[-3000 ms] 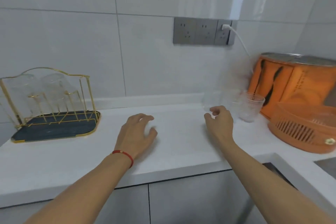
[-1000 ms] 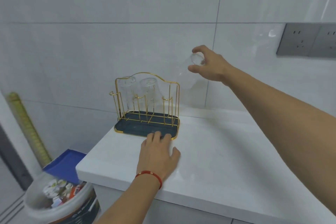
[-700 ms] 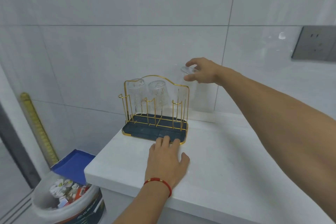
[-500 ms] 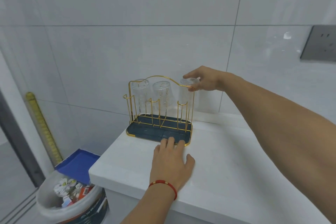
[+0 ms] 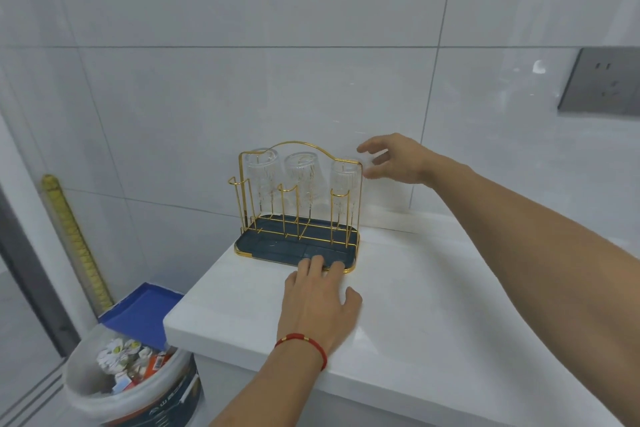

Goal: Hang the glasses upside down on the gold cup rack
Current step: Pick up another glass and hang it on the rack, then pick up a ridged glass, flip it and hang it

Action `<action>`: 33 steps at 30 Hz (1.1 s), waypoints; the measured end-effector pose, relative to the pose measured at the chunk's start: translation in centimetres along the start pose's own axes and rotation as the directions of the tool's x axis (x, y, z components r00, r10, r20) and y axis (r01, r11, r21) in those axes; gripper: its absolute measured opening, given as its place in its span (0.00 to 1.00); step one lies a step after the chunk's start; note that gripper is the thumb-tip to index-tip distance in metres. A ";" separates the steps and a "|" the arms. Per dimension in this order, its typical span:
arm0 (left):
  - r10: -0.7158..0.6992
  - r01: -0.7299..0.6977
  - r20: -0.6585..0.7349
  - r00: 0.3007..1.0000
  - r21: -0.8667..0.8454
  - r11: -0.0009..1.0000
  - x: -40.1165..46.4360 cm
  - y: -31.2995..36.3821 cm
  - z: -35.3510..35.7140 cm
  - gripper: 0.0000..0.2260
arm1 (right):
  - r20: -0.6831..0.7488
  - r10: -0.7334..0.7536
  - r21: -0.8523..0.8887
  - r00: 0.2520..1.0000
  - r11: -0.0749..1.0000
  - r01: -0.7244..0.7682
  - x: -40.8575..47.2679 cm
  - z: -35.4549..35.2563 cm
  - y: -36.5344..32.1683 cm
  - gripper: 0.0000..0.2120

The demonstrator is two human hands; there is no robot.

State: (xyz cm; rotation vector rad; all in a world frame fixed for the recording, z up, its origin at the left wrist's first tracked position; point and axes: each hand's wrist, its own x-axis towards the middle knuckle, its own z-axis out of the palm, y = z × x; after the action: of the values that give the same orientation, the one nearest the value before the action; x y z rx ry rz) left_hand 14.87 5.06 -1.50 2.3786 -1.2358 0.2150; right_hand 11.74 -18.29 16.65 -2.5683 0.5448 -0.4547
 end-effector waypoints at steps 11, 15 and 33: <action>0.248 -0.249 -0.031 0.968 -0.095 0.964 -1.2 0.3 -1.7 0.17 | -0.398 0.319 0.024 0.860 0.941 -0.337 -22.2 1.4 13.3 0.15; 0.346 -0.345 -0.019 0.938 -0.136 0.929 -0.8 5.5 -1.3 0.18 | -0.555 0.472 0.105 0.685 0.857 -0.505 -28.3 -0.6 17.5 0.16; 0.516 -0.503 -0.038 0.856 -0.302 0.810 -1.0 20.9 5.8 0.19 | -0.658 0.695 0.481 0.290 0.684 -0.549 -26.2 -3.1 26.1 0.39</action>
State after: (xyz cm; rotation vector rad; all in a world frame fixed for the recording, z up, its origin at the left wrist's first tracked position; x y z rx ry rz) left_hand -2.91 -7.27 -0.36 1.7601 -1.7766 0.1223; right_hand -19.83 -28.76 0.27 -1.5796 1.6875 -1.3113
